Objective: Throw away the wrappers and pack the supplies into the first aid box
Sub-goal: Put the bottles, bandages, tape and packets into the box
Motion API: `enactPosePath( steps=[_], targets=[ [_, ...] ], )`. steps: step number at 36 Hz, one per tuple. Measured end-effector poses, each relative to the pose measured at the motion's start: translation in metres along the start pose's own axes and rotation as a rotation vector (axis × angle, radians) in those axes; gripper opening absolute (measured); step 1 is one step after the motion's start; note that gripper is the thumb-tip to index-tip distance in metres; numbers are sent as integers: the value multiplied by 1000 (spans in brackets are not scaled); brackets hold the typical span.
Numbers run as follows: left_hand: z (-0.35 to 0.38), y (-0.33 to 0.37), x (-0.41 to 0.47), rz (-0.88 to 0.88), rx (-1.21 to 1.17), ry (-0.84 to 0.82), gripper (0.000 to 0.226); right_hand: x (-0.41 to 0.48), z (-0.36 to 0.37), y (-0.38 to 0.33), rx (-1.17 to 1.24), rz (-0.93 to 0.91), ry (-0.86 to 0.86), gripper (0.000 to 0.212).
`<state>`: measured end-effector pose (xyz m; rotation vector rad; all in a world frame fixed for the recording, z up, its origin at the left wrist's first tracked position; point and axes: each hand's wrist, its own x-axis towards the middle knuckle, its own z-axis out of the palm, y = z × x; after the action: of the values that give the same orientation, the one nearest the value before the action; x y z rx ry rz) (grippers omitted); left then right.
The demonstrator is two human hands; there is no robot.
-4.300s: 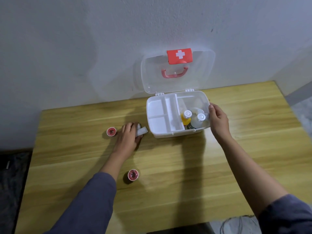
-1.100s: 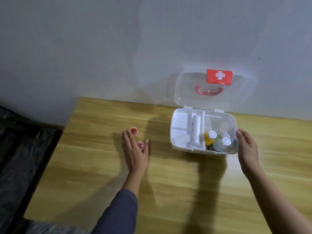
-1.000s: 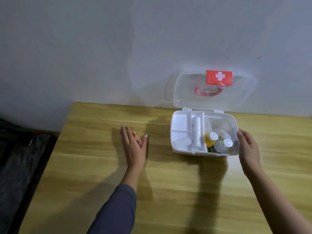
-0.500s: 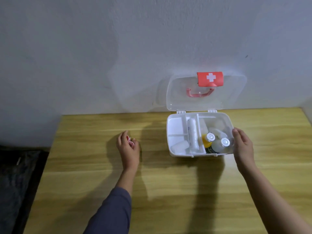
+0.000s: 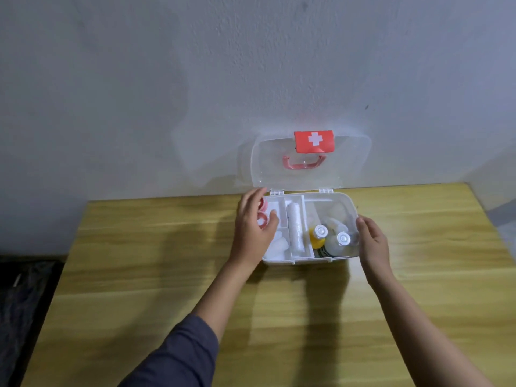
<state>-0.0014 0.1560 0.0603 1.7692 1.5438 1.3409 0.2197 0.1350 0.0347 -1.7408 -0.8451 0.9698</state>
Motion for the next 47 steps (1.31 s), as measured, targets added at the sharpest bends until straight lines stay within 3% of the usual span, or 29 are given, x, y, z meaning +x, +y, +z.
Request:
enactPosePath(
  steps=[6, 16, 22, 29, 40, 47],
  targets=[
    [17, -11, 6, -23, 98, -305, 50, 1, -5, -1, 5, 4, -40, 24],
    [16, -20, 16, 149, 321, -483, 56, 1, -8, -4, 27, -4, -72, 19],
    [2, -14, 7, 111, 394, -310, 52, 2, -11, -6, 33, -6, -103, 19],
    [-7, -19, -7, 111, 413, -267, 15, 3, -13, -5, 40, -4, -123, 19],
    [1, -17, -4, 16, 352, -225, 10, 2, -14, -9, 8, -17, -129, 20],
    [-7, -11, -19, -14, 332, -185, 30, 0, -17, -18, -27, -40, -139, 19]
  ],
)
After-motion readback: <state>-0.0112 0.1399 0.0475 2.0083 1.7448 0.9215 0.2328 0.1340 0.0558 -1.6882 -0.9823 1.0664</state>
